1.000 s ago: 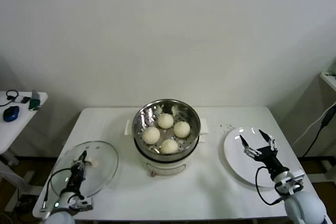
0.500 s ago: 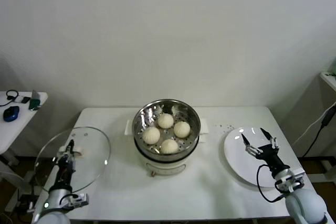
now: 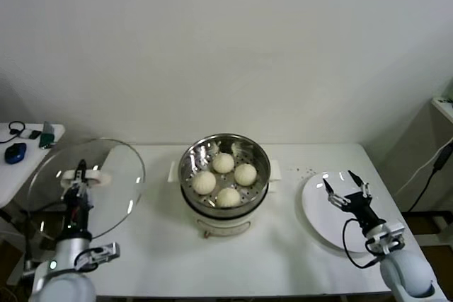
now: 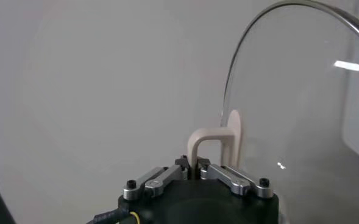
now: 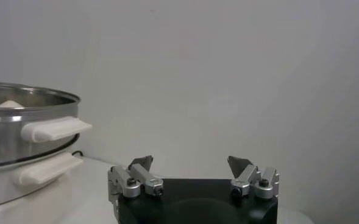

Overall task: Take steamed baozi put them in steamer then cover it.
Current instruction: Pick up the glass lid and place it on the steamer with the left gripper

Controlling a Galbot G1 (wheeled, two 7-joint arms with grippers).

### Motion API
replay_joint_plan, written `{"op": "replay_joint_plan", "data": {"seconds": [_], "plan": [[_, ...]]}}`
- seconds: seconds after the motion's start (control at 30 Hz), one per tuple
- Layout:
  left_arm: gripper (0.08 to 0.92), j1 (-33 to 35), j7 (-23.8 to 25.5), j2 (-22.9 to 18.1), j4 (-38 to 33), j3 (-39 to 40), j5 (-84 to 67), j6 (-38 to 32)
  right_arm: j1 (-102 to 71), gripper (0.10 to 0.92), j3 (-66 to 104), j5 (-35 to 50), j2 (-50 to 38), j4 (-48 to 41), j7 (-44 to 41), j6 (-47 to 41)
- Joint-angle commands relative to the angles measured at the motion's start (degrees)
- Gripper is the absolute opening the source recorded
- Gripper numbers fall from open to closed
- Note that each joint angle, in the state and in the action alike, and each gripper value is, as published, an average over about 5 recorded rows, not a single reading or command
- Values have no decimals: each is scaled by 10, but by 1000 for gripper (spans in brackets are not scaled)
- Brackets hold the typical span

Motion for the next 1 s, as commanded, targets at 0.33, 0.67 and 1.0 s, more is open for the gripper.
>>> {"op": "replay_joint_plan", "data": {"seconds": [0.33, 0.67, 1.0], "plan": [[147, -330, 194, 6, 32, 325, 54, 159, 42, 823, -25, -13, -2, -34, 14, -9], [147, -413, 255, -75, 110, 421, 92, 182, 37, 823, 3, -12, -17, -63, 10, -7], [147, -412, 250, -120, 146, 464, 95, 182, 29, 823, 17, -17, -15, -71, 5, -2]]}}
